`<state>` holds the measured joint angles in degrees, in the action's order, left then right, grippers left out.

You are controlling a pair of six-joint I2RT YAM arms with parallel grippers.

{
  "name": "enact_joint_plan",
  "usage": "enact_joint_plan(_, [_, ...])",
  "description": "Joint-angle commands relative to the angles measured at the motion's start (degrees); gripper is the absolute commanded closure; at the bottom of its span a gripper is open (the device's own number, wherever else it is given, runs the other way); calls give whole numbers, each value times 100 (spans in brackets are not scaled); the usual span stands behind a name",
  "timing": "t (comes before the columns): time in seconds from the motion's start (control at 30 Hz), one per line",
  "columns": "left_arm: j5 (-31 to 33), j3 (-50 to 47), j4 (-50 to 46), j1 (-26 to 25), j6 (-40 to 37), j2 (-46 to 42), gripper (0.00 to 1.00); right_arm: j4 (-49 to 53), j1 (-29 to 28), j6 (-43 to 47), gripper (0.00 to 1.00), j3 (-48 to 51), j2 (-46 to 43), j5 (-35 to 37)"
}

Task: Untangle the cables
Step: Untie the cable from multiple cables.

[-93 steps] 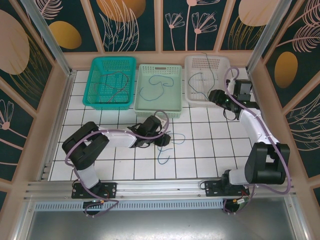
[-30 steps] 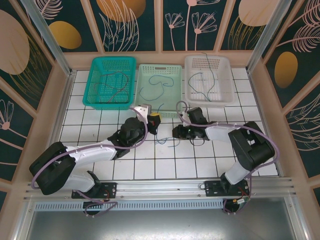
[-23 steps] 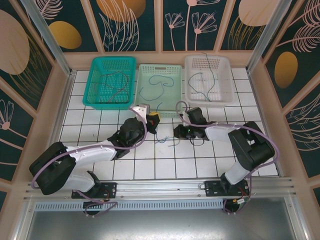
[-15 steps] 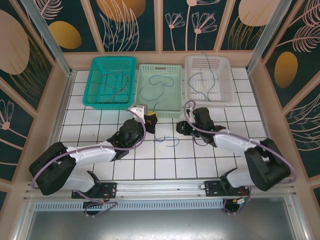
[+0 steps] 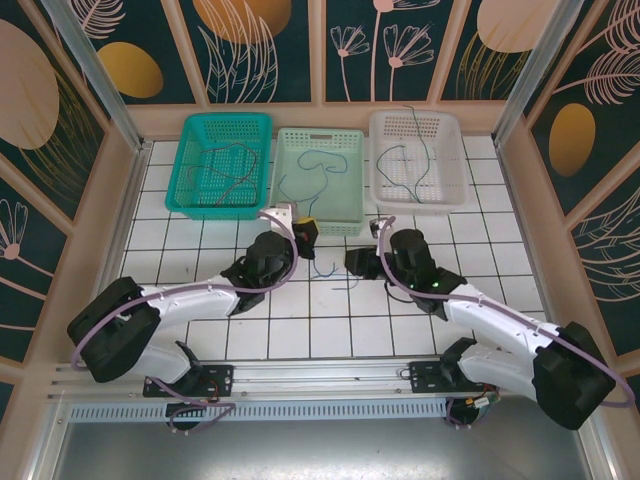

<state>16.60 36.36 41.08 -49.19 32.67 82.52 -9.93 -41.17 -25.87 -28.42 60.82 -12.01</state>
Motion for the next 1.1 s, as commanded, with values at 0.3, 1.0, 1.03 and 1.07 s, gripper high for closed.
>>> enact_joint_plan(0.3, [-104,345,-347,-20,240,196,96,-487,-294,69,59,49,267,-10])
enact_joint_plan(1.0, [-119,679,-996,41,328,431,94,-228,-374,127,59,178,-278,488])
enact_joint_plan(1.03, [-149,672,-968,42,336,433,94,-277,-374,136,58,184,-274,445])
enact_joint_plan(1.07, [-186,659,-929,40,358,433,94,-305,-374,151,58,185,-249,416])
